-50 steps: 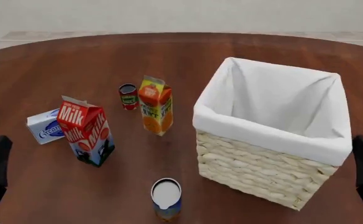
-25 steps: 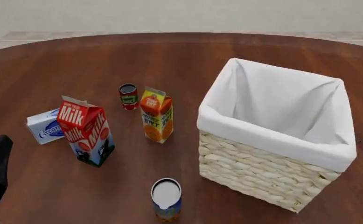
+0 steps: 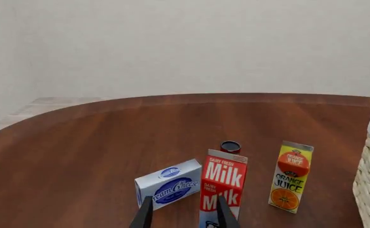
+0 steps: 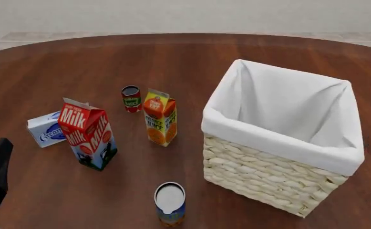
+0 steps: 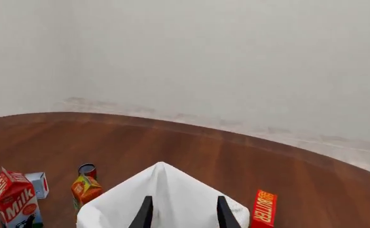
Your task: Pick up the orange juice, and put it in the basket.
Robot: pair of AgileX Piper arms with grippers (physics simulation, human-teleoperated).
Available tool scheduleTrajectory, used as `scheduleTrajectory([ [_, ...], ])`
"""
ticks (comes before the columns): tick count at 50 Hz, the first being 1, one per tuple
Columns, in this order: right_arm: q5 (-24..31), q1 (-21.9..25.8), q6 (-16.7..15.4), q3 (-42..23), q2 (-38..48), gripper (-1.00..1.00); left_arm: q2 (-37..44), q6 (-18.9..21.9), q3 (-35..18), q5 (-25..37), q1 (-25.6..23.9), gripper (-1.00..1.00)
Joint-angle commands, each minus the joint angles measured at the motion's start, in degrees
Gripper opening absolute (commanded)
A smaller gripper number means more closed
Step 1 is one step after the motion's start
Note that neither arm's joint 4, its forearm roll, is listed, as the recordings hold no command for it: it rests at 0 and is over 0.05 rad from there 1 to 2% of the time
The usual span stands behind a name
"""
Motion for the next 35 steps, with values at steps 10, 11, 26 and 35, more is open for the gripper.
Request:
scheduleTrajectory([
  [10, -2.9, 14.3, 0.0, -11.9, 26.7, 1.00, 0.0, 0.0, 0.0, 0.0, 0.0, 1.00],
  [11, -2.8, 15.0, 0.0, -12.7, 28.1, 1.00, 0.0, 0.0, 0.0, 0.0, 0.0, 1.00],
  [26, 4.9, 24.2, 2.8, -27.7, 42.1, 1.00, 0.0, 0.0, 0.0, 0.0, 0.0, 1.00],
  [35, 11.7, 28.4, 1.5, -38.1, 51.0, 1.00, 0.0, 0.0, 0.0, 0.0, 0.0, 1.00],
])
